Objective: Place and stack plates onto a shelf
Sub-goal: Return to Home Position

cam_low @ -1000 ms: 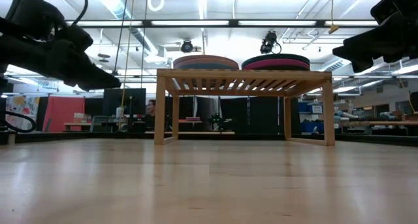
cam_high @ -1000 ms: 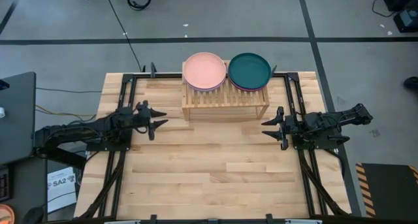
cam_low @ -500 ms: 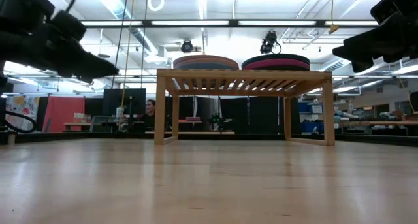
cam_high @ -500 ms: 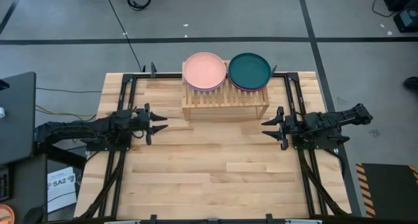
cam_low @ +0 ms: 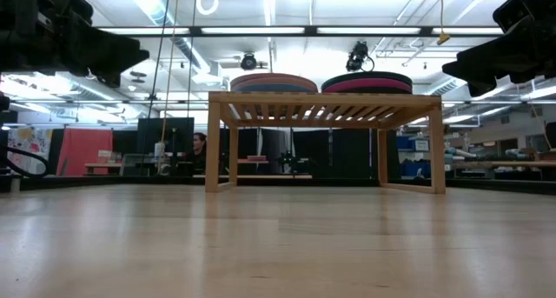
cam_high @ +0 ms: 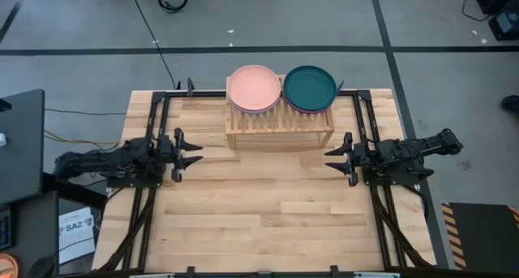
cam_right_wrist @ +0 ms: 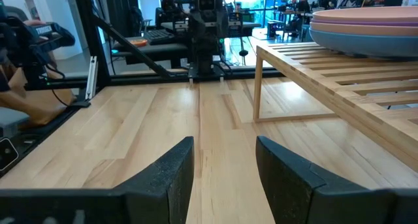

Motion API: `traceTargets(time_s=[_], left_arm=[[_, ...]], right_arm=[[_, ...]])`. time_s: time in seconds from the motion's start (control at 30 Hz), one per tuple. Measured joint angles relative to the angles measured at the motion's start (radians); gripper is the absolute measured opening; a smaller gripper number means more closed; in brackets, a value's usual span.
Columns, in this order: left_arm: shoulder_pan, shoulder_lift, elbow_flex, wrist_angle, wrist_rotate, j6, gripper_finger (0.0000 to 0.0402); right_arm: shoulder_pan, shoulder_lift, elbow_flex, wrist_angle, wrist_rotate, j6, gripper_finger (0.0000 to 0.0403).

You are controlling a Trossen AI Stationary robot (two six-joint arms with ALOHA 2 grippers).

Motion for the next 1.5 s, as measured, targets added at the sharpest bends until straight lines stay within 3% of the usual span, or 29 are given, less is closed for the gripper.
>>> traceTargets(time_s=[0.13, 1.5], left_arm=[[0.000, -0.060, 0.000, 0.000, 0.000, 0.000, 0.0155], [-0.023, -0.058, 0.000, 0.023, 0.000, 0.000, 0.0155]], right_arm=[[0.000, 0.000, 0.000, 0.000, 0.000, 0.000, 0.0170], [0.000, 0.000, 0.000, 0.000, 0.000, 0.000, 0.0170]])
